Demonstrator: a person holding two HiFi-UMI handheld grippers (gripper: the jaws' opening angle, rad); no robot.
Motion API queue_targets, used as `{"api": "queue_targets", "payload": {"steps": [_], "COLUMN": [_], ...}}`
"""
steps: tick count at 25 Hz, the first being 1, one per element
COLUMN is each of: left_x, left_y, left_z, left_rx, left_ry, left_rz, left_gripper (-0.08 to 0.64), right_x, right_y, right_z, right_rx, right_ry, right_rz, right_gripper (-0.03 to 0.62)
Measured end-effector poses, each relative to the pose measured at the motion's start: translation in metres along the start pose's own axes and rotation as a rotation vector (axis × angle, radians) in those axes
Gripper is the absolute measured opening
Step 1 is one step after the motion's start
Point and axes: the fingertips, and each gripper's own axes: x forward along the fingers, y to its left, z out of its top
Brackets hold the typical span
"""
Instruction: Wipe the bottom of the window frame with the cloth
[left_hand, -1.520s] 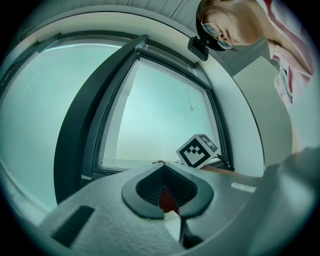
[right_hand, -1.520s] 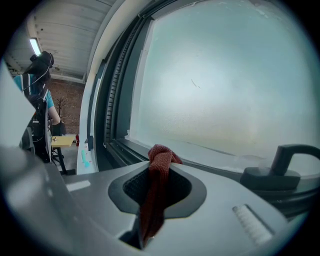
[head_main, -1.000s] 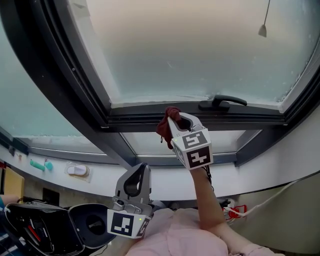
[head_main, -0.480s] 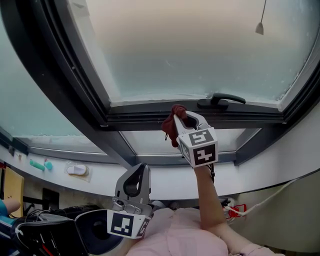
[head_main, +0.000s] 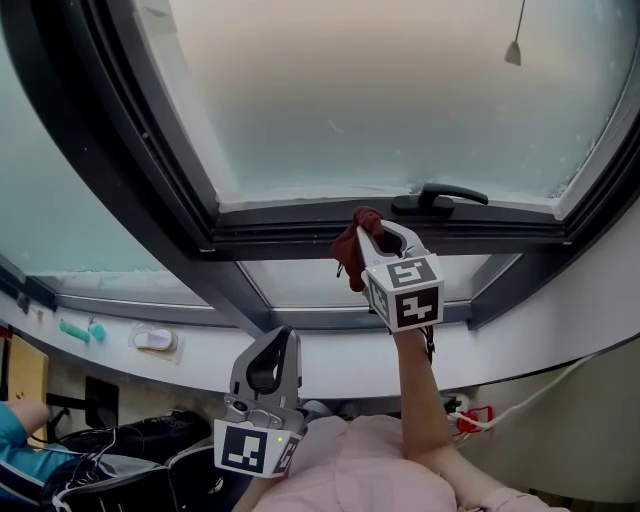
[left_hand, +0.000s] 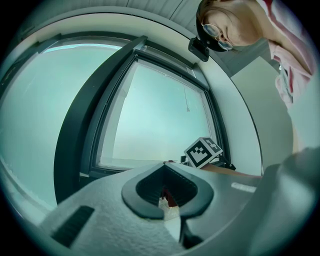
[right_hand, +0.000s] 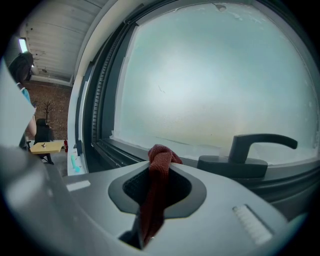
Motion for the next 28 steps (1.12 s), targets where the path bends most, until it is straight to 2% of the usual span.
{"api": "queue_targets", "payload": {"steps": [28], "left_x": [0.007], "left_y": [-0.013], "left_z": [-0.002], "left_rx": [-0.002], "left_ry": [0.000], "left_rz": [-0.038], "left_gripper": [0.000], "right_x": [-0.019], "right_y": [-0.038], "right_z": [-0.007], "right_rx": [0.039], "right_ry": [-0.015], "right_rz": [-0.066], "right_gripper": [0.055]}}
